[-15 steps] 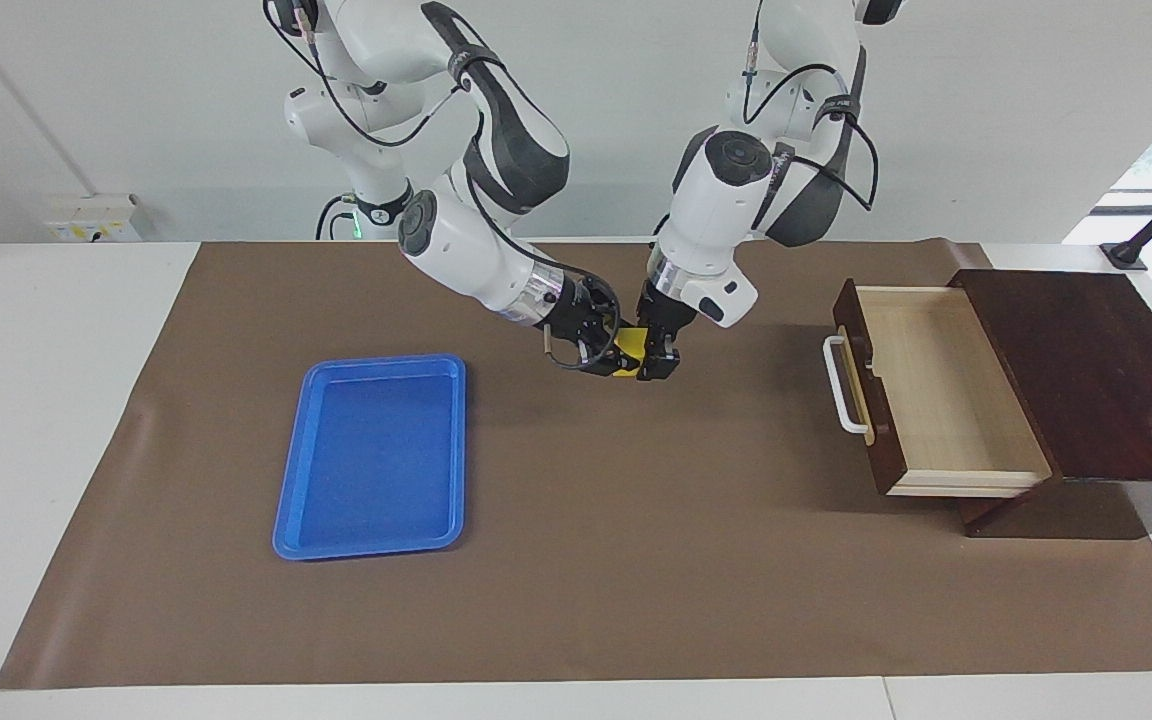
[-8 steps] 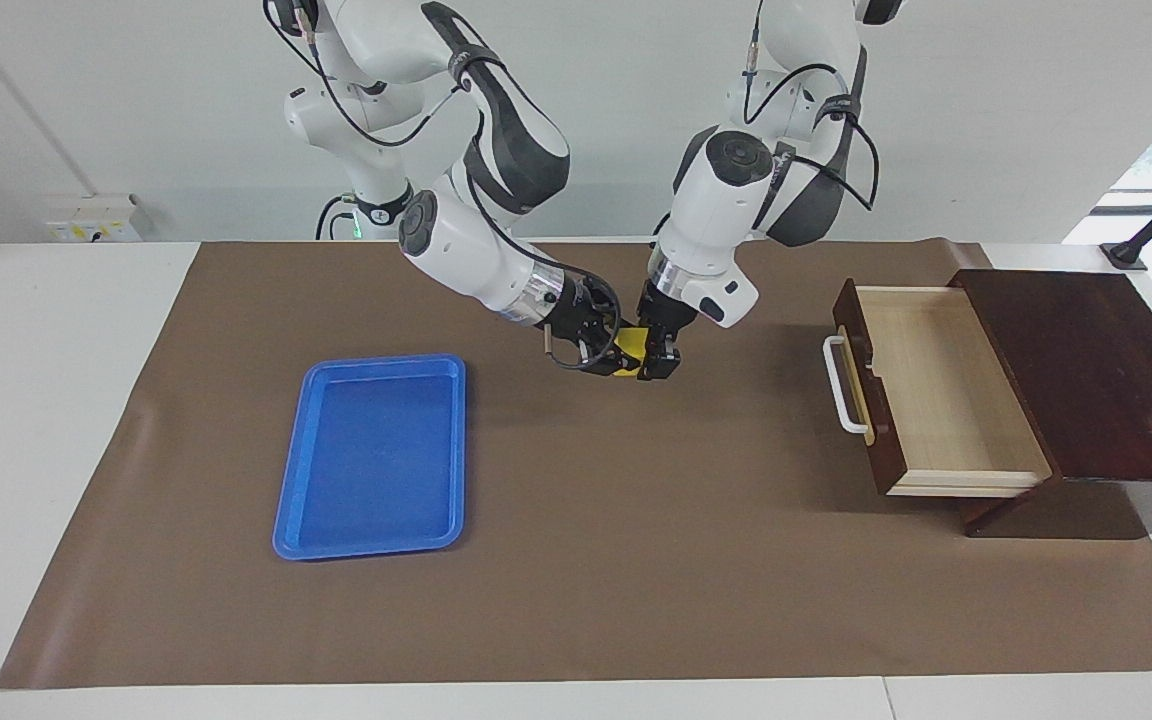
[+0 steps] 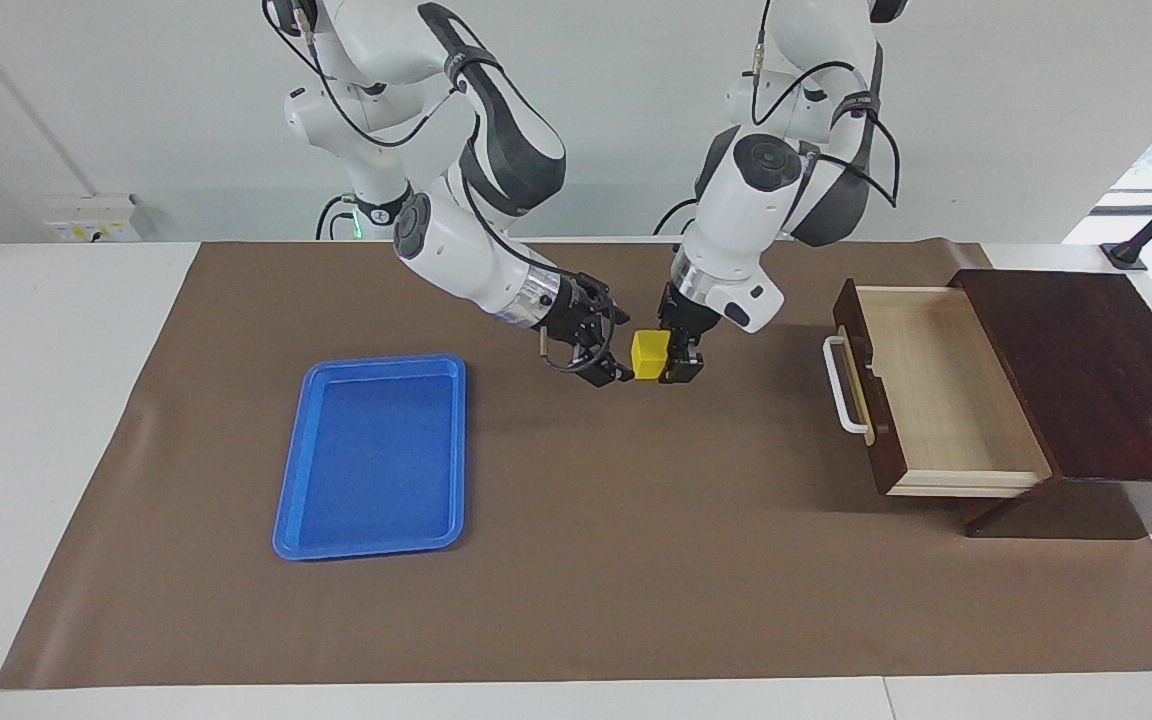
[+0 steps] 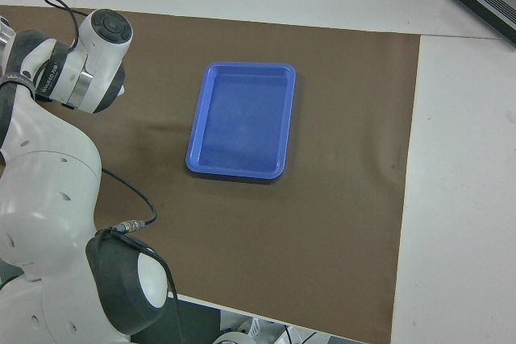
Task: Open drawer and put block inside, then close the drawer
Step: 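Release the block with the right gripper while the left gripper carries it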
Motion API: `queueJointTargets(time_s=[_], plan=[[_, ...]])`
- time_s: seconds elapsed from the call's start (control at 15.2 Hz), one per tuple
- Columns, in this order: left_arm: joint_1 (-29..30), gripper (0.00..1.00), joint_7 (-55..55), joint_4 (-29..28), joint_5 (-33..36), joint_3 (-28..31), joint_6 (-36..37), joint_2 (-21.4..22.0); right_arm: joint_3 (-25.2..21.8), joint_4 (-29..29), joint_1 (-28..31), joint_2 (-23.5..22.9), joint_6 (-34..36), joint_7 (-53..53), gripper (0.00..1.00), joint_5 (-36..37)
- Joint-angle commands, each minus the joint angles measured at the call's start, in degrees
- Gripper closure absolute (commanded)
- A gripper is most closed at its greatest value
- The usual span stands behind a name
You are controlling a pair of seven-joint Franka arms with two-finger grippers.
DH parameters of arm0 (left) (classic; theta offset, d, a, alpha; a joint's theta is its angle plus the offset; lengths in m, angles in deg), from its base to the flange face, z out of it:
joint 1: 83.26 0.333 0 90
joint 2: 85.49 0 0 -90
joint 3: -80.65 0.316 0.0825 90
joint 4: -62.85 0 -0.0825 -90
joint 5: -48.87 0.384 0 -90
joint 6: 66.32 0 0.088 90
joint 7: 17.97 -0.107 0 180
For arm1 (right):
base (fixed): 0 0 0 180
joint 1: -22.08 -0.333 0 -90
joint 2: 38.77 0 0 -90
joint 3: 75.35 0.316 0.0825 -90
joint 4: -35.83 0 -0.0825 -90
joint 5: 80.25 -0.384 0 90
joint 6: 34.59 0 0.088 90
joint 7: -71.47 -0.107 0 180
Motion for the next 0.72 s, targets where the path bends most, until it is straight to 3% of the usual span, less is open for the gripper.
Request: queueJointTargets(time_s=[0.0,0.2,0.46,0.66], plan=[[9.50,1.00,-10.62,0.85,-0.25,-0.13,7.94,5.42,0.05,-0.10,2.13,0.54,0.33,-0.25,0.00,-0.26],[20.68,1.00,-21.28,1.64,-0.08,-0.13,10.78,7.64,-0.12,-0.10,6.17,2.21,4.80,7.28,0.00,7.19],[28.34,1.00,-33.24,-0.29,0.88,-0.04,9.73,8.34,-0.21,-0.27,12.24,4.23,15.87,27.31,0.00,18.18],[30.11,1.00,-35.19,-4.76,3.88,-0.04,7.10,8.70,-0.21,-0.36,14.88,5.63,21.15,44.79,0.00,31.52]])
